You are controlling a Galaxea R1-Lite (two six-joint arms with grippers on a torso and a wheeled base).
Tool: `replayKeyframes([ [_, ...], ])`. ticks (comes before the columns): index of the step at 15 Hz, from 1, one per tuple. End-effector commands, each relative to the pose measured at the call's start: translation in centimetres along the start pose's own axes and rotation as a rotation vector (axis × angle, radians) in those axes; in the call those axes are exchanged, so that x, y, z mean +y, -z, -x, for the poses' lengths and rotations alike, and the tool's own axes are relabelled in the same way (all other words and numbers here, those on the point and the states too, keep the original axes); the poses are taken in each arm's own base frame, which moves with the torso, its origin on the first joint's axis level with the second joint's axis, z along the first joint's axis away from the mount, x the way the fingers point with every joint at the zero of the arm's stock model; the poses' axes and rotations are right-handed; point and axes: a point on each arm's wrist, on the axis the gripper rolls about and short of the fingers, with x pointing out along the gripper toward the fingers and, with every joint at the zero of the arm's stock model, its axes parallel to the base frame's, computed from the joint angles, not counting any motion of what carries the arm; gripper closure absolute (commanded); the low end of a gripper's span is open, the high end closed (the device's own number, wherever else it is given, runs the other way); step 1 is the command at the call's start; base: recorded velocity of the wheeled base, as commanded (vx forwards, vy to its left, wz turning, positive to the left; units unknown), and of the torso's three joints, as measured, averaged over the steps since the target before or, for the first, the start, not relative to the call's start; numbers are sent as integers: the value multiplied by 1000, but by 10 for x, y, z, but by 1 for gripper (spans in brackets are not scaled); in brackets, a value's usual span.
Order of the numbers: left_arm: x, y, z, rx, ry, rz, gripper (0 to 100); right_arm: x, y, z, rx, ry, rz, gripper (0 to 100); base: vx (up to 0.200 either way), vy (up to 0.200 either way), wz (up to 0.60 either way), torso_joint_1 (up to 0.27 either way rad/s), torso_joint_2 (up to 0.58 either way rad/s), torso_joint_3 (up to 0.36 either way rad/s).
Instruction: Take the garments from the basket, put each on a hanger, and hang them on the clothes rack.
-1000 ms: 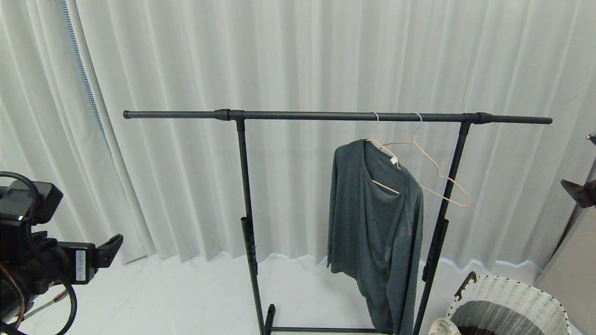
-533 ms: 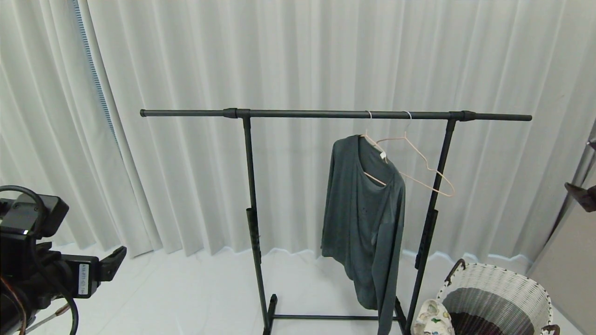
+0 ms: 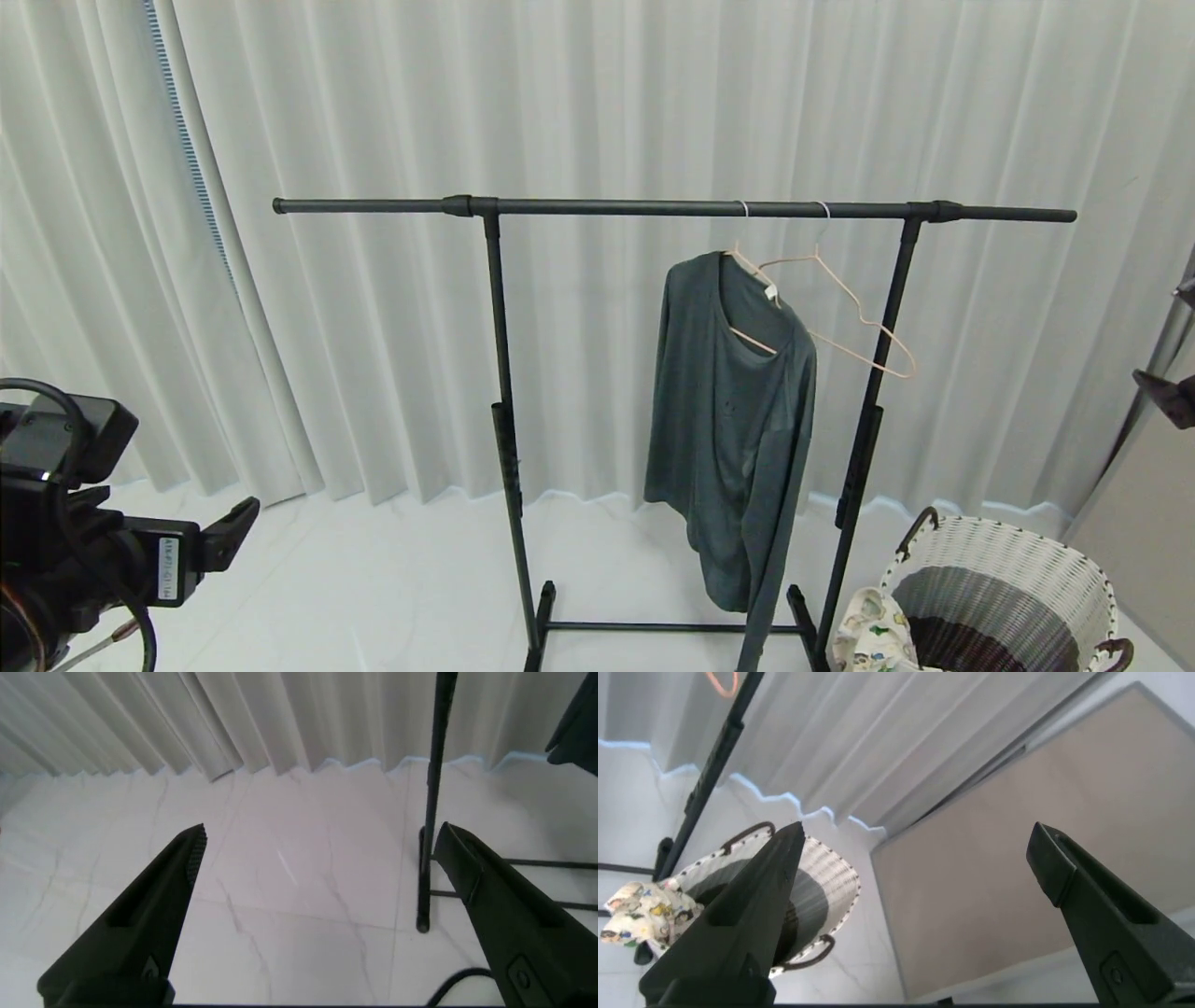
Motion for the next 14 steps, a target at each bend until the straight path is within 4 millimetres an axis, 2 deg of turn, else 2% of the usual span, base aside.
replayKeyframes([
  [1,0,1,2,-4,0,-1,0,-1,0,2,-5,3,10,0,0,0,0,-232,476,242],
  [6,2,15,20,-20,-63,-82,0,0,-1,3,-13,-5,31,0,0,0,0,-236,490,251],
  [10,2,19,19,-5,-63,-75,0,1,1,3,-4,-3,43,0,0,0,0,-238,476,242],
  [14,0,28,19,25,-53,-87,0,4,15,17,6,-4,37,0,0,0,0,-221,466,239],
])
